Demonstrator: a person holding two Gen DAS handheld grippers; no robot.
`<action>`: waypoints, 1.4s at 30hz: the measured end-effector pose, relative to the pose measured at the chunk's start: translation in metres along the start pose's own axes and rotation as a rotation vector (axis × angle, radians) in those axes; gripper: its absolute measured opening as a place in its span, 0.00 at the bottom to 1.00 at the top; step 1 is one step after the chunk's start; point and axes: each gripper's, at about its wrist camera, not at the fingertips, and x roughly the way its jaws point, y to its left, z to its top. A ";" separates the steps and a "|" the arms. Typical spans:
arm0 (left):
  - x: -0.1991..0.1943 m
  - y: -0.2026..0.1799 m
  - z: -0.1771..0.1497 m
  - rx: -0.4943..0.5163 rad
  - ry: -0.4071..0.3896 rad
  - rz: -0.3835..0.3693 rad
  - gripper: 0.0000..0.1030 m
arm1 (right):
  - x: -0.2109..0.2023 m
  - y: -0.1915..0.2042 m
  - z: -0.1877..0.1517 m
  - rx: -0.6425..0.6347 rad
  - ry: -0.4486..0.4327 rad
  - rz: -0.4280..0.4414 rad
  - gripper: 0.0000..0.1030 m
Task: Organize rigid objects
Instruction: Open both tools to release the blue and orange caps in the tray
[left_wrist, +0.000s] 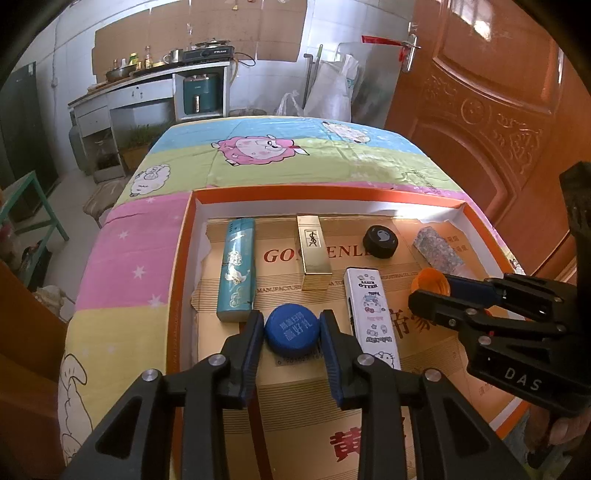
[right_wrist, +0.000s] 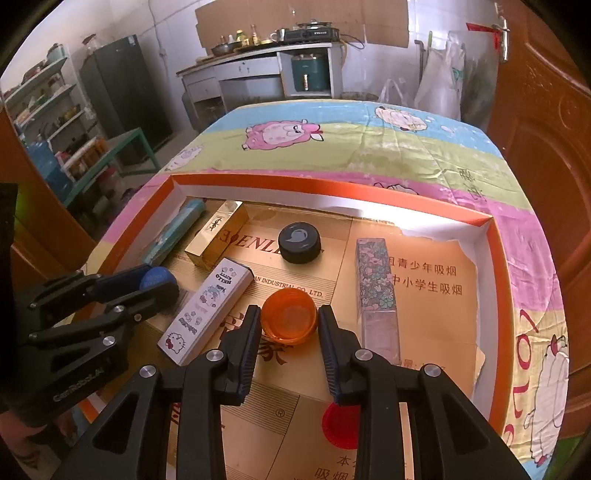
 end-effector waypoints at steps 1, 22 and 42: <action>0.000 0.000 0.000 0.000 0.000 0.000 0.31 | 0.000 0.000 0.000 0.001 0.001 -0.001 0.31; -0.021 0.002 -0.001 -0.033 -0.032 -0.011 0.42 | -0.012 0.005 -0.003 0.006 -0.022 0.012 0.38; -0.052 -0.013 -0.005 -0.013 -0.066 -0.002 0.42 | -0.054 0.008 -0.013 0.011 -0.064 0.002 0.38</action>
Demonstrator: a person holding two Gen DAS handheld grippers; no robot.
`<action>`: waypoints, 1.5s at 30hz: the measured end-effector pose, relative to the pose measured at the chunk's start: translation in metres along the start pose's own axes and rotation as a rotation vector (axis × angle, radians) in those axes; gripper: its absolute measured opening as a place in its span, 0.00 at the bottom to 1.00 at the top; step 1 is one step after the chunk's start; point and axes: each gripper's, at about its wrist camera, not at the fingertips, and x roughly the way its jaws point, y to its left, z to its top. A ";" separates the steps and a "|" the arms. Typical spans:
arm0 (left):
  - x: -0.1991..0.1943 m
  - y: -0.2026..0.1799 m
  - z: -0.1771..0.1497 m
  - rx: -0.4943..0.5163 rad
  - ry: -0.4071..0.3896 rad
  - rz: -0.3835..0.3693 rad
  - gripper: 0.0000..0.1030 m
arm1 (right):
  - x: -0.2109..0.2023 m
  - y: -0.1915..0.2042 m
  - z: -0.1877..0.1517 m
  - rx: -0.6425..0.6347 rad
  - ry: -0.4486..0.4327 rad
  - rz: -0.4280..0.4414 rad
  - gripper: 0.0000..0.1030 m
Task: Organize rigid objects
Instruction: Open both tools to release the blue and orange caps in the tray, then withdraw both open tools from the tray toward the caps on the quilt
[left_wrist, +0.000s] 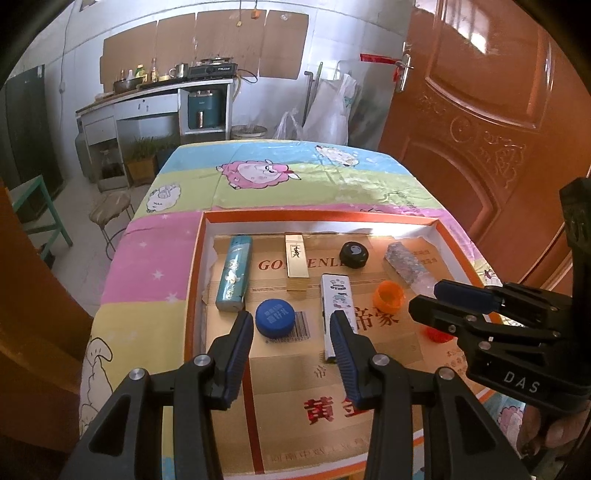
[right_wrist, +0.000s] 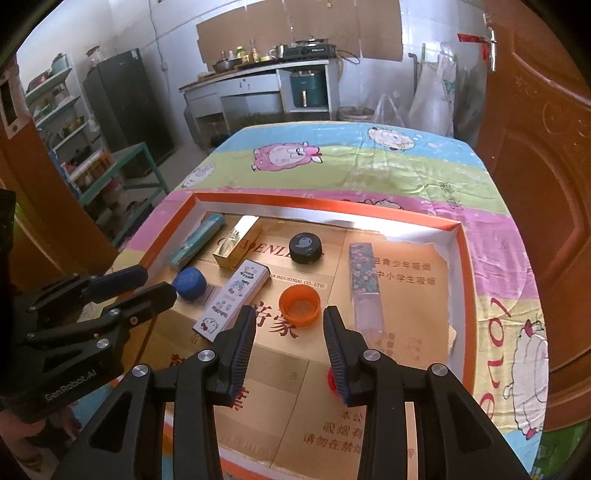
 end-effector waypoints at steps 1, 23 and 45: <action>-0.002 0.000 0.000 0.000 -0.002 0.000 0.42 | -0.002 0.000 0.000 0.000 -0.002 0.000 0.38; -0.055 -0.008 -0.011 0.004 -0.061 -0.009 0.42 | -0.064 0.018 -0.014 -0.011 -0.070 -0.019 0.38; -0.124 -0.015 -0.043 0.032 -0.126 -0.015 0.42 | -0.122 0.050 -0.053 -0.030 -0.124 -0.035 0.38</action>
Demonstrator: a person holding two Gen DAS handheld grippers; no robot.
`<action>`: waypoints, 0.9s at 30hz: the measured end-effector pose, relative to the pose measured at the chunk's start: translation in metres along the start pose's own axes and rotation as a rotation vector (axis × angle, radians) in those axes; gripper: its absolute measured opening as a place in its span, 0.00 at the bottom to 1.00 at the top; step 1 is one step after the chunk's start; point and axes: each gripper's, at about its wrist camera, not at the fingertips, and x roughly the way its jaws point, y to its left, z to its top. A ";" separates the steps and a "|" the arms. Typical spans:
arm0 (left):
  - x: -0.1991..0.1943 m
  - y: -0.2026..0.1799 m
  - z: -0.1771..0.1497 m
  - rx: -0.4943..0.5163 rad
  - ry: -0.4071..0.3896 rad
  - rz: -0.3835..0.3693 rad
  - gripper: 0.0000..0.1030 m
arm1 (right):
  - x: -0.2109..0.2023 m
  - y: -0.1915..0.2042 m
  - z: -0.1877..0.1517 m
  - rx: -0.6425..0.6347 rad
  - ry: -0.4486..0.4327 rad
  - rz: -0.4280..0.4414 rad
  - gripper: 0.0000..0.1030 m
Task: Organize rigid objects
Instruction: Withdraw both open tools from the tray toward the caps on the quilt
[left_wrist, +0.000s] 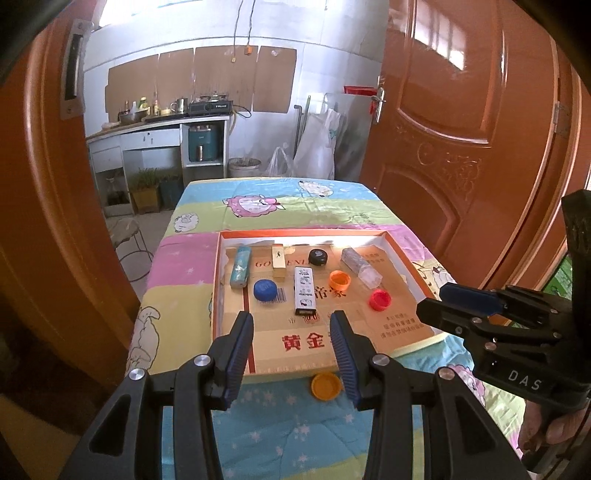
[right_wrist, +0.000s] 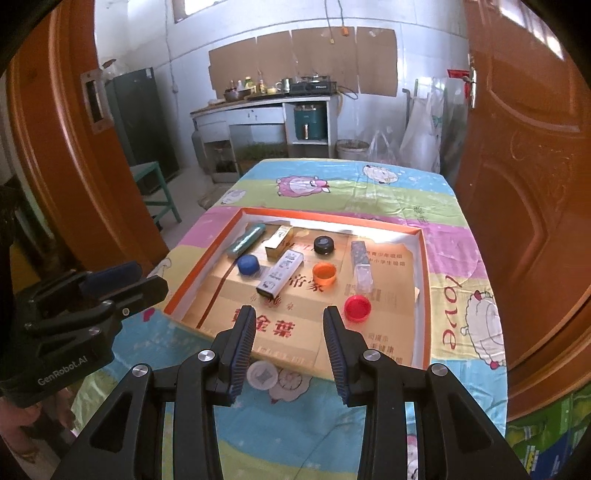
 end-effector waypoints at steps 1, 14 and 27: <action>-0.004 -0.001 -0.003 0.001 -0.002 0.000 0.42 | -0.002 0.001 -0.001 -0.001 -0.001 0.000 0.38; -0.025 -0.005 -0.033 0.003 0.006 -0.006 0.42 | -0.019 0.016 -0.034 -0.003 0.013 0.007 0.38; -0.012 -0.007 -0.065 -0.003 0.074 -0.031 0.42 | -0.004 0.020 -0.067 0.009 0.077 0.013 0.38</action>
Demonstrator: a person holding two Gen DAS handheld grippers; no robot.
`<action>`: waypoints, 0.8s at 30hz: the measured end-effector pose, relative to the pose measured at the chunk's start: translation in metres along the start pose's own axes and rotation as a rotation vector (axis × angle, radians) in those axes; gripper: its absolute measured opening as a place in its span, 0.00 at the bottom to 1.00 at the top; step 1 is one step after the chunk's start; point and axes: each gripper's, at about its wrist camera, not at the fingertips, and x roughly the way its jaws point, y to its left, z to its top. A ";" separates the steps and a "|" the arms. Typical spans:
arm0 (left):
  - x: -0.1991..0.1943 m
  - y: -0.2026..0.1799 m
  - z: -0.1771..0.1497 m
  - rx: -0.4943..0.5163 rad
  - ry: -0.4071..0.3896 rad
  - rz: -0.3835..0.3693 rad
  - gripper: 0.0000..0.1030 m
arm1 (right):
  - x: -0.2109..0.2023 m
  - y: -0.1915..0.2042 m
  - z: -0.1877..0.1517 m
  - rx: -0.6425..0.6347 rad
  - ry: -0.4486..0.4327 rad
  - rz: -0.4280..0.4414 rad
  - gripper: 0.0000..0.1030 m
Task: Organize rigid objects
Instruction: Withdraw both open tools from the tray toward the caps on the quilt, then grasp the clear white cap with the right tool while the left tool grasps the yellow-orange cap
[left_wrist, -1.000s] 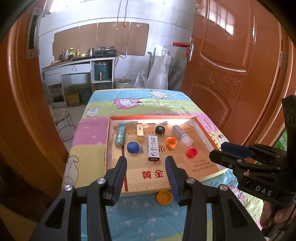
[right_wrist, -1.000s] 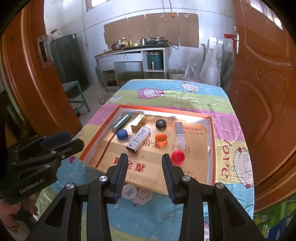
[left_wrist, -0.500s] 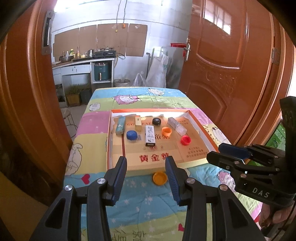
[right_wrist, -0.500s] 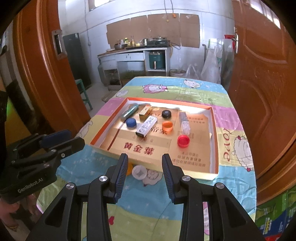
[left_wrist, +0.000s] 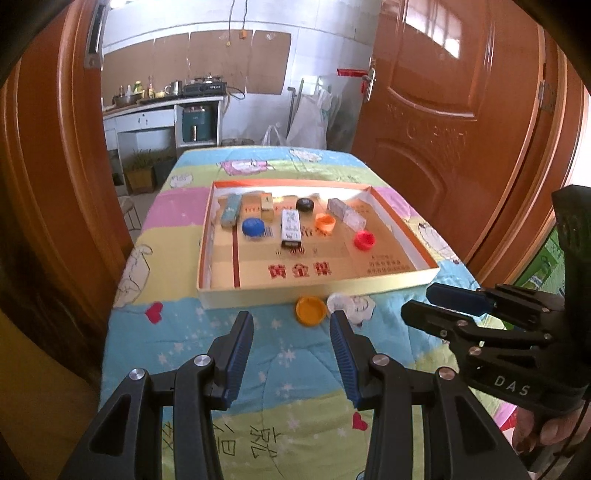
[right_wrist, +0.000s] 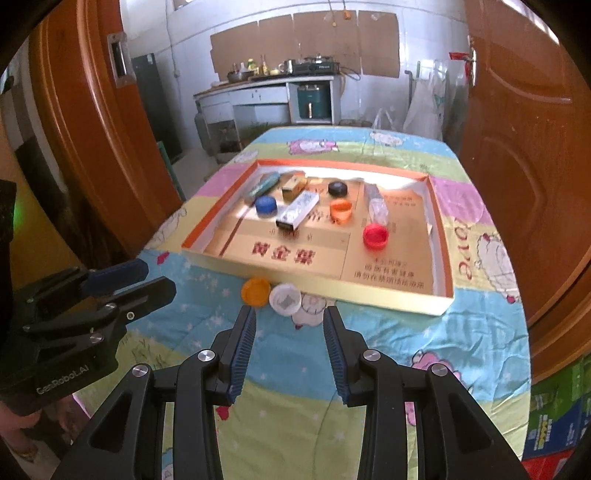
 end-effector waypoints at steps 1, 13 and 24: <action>0.002 0.000 -0.002 -0.001 0.005 -0.002 0.42 | 0.004 0.000 -0.002 -0.001 0.009 0.001 0.38; 0.030 0.006 -0.015 -0.016 0.066 -0.025 0.42 | 0.051 0.000 -0.012 -0.006 0.056 0.004 0.38; 0.047 0.020 -0.015 -0.038 0.097 -0.027 0.42 | 0.089 0.004 -0.001 -0.034 0.087 -0.007 0.38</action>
